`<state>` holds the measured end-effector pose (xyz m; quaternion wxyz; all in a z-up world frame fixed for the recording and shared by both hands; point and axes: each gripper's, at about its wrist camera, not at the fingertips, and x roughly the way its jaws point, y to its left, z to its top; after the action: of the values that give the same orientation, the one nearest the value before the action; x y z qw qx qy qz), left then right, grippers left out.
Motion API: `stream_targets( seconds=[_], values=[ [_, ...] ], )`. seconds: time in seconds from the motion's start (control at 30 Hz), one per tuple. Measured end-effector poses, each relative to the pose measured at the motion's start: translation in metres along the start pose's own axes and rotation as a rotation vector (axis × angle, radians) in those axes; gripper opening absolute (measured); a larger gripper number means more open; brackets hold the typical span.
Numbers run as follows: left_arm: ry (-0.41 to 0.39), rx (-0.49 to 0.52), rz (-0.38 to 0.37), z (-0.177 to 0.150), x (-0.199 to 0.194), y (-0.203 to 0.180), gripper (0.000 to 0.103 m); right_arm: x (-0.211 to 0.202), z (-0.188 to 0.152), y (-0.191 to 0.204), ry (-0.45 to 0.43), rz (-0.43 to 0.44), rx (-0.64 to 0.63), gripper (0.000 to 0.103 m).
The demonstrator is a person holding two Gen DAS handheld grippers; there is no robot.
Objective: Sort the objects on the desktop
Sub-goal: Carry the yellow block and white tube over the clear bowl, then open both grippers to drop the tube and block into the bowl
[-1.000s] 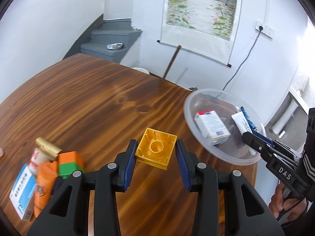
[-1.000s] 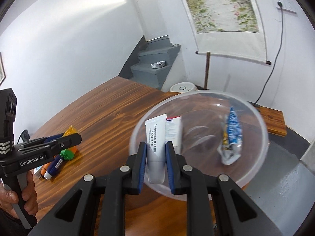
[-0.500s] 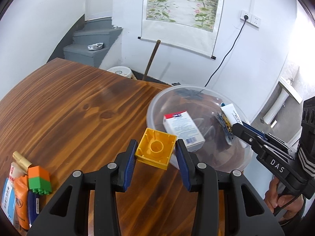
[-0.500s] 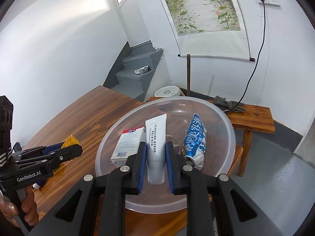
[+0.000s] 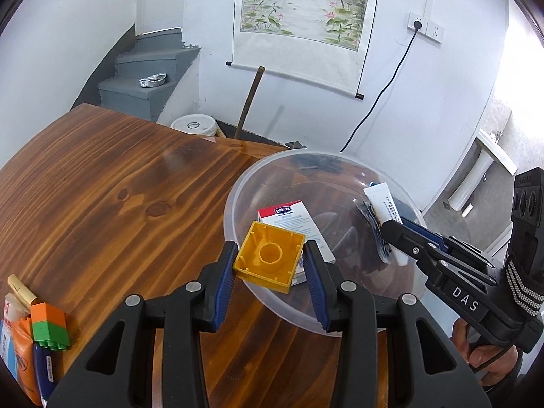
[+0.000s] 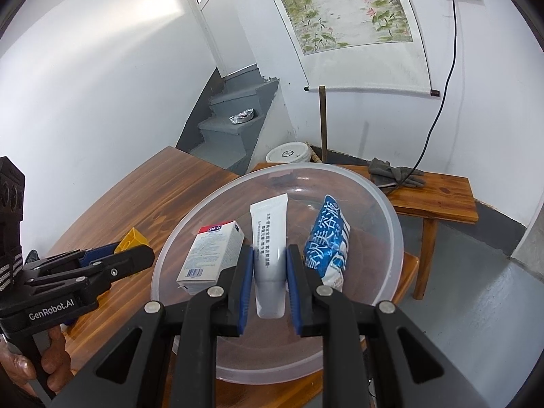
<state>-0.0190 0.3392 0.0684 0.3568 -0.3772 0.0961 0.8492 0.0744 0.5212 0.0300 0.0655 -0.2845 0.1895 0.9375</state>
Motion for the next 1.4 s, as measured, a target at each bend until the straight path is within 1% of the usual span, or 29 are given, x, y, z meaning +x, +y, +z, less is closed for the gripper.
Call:
stream_targets(
  seconds=[0.13, 0.17, 0.27, 0.3, 0.47, 0.53, 0.67, 0.9, 0.93, 1.0, 1.03, 1.07, 1.13, 1.4],
  values=[
    [0.004, 0.007, -0.003, 0.001, 0.003, -0.004, 0.043, 0.003, 0.000, -0.003, 0.009, 0.014, 0.007, 0.024],
    [0.004, 0.009, -0.003, 0.002, 0.004, -0.005, 0.043, 0.004, 0.001, -0.005, 0.012, 0.013, 0.014, 0.028],
    [0.008, 0.017, -0.005, 0.001, 0.005, -0.009, 0.043, 0.003, 0.001, -0.010, 0.009, 0.009, 0.027, 0.046],
    [0.008, 0.018, -0.008, 0.001, 0.006, -0.010, 0.043, 0.002, 0.002, -0.010, 0.003, 0.009, 0.028, 0.048],
    [0.012, 0.028, -0.027, 0.001, 0.009, -0.016, 0.043, -0.006, 0.003, -0.012, -0.030, -0.002, 0.017, 0.048],
    [0.017, 0.041, -0.038, -0.001, 0.010, -0.021, 0.043, -0.010, 0.002, -0.013, -0.040, 0.015, 0.026, 0.048],
    [0.029, 0.066, -0.064, -0.003, 0.015, -0.032, 0.043, -0.014, 0.002, -0.017, -0.057, 0.015, 0.046, 0.048],
    [0.048, 0.098, -0.104, -0.006, 0.023, -0.048, 0.043, -0.021, 0.001, -0.029, -0.075, -0.011, 0.093, 0.048],
    [0.062, 0.097, -0.116, -0.006, 0.025, -0.049, 0.044, -0.022, 0.002, -0.031, -0.076, -0.015, 0.098, 0.048],
    [0.087, 0.087, -0.133, -0.006, 0.028, -0.050, 0.055, -0.023, 0.002, -0.032, -0.077, -0.020, 0.105, 0.048],
    [0.090, 0.078, -0.139, -0.006, 0.028, -0.049, 0.065, -0.023, 0.003, -0.032, -0.077, -0.023, 0.107, 0.048],
    [0.086, 0.072, -0.141, -0.007, 0.027, -0.048, 0.069, -0.022, 0.003, -0.032, -0.075, -0.024, 0.107, 0.048],
    [0.069, 0.060, -0.142, -0.007, 0.023, -0.045, 0.070, -0.021, 0.002, -0.031, -0.069, -0.022, 0.107, 0.048],
    [0.056, 0.027, -0.101, -0.012, 0.014, -0.029, 0.070, -0.016, 0.000, -0.019, -0.050, -0.008, 0.092, 0.049]
  ],
)
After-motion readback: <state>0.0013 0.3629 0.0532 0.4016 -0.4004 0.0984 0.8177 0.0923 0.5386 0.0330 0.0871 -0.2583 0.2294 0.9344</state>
